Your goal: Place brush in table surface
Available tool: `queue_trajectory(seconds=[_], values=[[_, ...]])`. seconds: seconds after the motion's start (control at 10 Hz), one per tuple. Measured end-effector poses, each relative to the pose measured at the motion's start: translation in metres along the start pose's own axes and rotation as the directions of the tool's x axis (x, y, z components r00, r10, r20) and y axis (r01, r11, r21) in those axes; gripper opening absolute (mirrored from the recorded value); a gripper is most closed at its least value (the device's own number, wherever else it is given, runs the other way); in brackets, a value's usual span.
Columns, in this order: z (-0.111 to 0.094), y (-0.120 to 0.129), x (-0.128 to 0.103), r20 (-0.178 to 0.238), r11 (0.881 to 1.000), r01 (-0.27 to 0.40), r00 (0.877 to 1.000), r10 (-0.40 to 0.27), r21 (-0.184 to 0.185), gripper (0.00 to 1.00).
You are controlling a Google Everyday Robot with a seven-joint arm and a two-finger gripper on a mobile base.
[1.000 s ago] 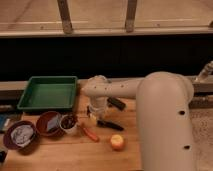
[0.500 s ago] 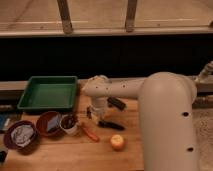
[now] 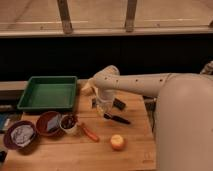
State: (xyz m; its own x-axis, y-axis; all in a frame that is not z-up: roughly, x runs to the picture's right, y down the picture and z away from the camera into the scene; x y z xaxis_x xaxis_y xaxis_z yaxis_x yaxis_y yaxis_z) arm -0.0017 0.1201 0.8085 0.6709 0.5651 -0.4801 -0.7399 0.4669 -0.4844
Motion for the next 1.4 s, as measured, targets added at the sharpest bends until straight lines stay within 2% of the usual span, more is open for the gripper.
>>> queue_trajectory(seconds=[0.4, 0.6, 0.7, 0.8, 1.0, 1.4], values=[[-0.081, -0.027, 0.003, 0.054, 0.995, -0.013, 0.999, 0.008, 0.095, 0.00], [-0.105, -0.038, 0.007, 0.067, 0.991, -0.019, 0.998, 0.010, 0.134, 0.00], [-0.111, -0.040, 0.009, 0.071, 0.990, -0.020, 0.997, 0.010, 0.142, 0.00], [-0.111, -0.042, 0.011, 0.069, 0.989, -0.016, 0.998, 0.006, 0.146, 0.00], [-0.098, -0.041, 0.009, 0.066, 0.991, -0.004, 0.998, -0.005, 0.134, 0.00], [-0.062, -0.027, 0.003, 0.035, 0.997, 0.035, 0.999, -0.038, 0.068, 0.00]])
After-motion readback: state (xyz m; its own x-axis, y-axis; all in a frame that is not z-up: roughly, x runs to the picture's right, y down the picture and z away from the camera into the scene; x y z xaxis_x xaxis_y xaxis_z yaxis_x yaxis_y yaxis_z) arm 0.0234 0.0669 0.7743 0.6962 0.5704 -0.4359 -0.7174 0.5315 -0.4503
